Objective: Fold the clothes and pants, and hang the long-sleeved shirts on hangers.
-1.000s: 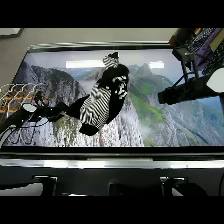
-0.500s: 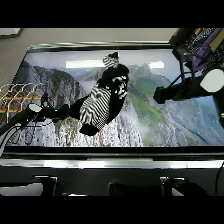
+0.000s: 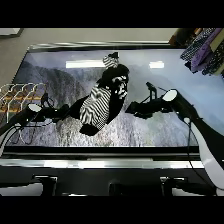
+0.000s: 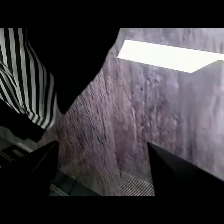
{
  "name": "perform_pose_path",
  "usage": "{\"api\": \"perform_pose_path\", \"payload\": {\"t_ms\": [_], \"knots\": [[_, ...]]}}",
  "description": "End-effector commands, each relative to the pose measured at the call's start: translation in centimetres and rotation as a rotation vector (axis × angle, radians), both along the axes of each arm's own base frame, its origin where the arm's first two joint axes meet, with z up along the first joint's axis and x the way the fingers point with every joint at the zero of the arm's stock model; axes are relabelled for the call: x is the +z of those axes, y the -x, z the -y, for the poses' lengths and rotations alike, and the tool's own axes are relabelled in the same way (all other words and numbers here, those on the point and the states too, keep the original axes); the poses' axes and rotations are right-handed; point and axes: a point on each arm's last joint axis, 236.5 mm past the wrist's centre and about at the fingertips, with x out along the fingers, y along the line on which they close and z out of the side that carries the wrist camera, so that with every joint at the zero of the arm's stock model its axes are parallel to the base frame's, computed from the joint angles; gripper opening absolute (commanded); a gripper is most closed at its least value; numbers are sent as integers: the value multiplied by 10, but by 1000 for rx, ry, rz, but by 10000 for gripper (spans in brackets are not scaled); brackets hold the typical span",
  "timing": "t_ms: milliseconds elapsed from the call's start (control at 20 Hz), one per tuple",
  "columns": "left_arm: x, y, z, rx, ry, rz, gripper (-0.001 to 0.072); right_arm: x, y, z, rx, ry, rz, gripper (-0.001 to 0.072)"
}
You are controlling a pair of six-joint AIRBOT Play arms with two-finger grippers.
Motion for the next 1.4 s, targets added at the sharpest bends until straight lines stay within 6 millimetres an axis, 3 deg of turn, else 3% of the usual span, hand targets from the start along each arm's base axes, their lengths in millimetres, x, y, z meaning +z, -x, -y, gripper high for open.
{"api": "perform_pose_path", "payload": {"t_ms": [0, 100, 350, 450, 550, 600, 650, 700, 750, 900, 1000, 1100, 1150, 1250, 1350], "knots": [[0, 3, 3, -12, 8, -12, 35, -32, -22, -33, -82, -136, -17, 631], [0, 3, 3, -12, 8, -11, 35, -48, -19, -48, -75, -120, -22, 631], [0, 3, 3, -12, 7, -11, 35, -58, -21, -71, -135, -116, -32, 602], [0, 3, 3, -12, 7, -11, 35, -60, -22, -77, -145, -109, -19, 532], [0, 3, 3, -24, 2, -5, 35, -59, -25, -80, -186, -117, -34, 517], [0, 3, 3, -27, 1, -4, 35, -60, -27, -81, -203, -116, -35, 475], [0, 3, 3, -27, 1, -4, 35, -60, -28, -81, -210, -114, -31, 381], [0, 3, 3, -27, 1, -4, 35, -60, -29, -81, -213, -111, -22, 252], [0, 3, 3, -27, 1, -4, 35, -60, -30, -81, -215, -110, -21, 44], [11, 0, 5, -44, 5, 17, 34, -42, -33, -77, -197, -109, 23, 43], [41, -14, 9, -95, -2, 92, 33, 0, -49, -66, -194, -114, 127, 42], [101, -36, 14, -162, -11, 226, 32, 68, -71, -45, -195, -136, 266, 42], [139, -45, 17, -184, -17, 304, 32, 108, -78, -34, -195, -151, 336, 42], [232, -57, 20, -211, -39, 497, 32, 199, -83, -12, -188, -159, 513, 42], [336, -50, 22, -221, -73, 718, 32, 294, -68, 9, -182, -131, 713, 42]]}}
